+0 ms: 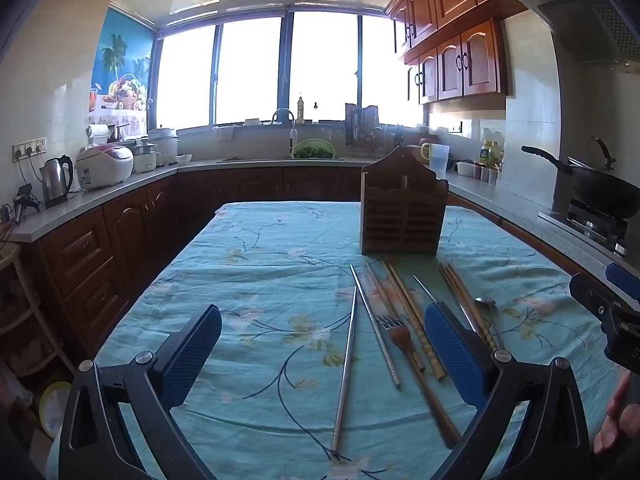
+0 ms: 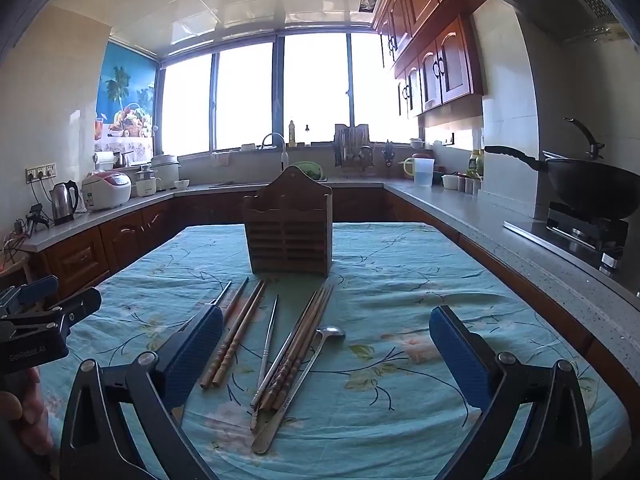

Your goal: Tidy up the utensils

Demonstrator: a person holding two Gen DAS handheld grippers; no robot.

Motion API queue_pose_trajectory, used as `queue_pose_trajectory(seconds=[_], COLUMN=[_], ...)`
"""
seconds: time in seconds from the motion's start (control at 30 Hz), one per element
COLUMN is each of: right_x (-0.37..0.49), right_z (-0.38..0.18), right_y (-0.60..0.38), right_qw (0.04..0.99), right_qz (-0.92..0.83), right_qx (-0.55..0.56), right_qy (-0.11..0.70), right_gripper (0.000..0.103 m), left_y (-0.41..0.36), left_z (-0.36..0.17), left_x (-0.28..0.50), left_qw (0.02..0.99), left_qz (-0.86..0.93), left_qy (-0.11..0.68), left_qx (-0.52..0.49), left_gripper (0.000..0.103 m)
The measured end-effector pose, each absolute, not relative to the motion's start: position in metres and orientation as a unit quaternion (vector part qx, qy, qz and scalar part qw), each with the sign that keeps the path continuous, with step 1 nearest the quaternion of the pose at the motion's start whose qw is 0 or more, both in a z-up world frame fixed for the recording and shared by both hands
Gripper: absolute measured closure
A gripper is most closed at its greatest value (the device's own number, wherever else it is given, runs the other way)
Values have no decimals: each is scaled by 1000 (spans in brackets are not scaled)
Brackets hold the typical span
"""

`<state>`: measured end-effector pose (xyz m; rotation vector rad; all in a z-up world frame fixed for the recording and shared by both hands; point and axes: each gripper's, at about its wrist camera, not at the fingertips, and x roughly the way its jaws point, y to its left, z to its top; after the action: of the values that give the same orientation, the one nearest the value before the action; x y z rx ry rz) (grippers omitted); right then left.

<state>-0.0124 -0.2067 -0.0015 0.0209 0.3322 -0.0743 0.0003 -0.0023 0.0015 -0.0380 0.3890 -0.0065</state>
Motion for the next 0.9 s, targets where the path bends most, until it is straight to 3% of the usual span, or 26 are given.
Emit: queue_pose_trajectory(seconds=[0.9], right_x=[-8], right_z=[-2], right_y=[-206], right_qw=[985], right_qz=[-38], right_qx=[7], right_qy=[168], right_gripper=[0], left_y=[-2], left_z=[1], left_x=[2], left_qw=[980], left_qz=[-3], left_qy=[197], left_qx=[-21], left_gripper=[1])
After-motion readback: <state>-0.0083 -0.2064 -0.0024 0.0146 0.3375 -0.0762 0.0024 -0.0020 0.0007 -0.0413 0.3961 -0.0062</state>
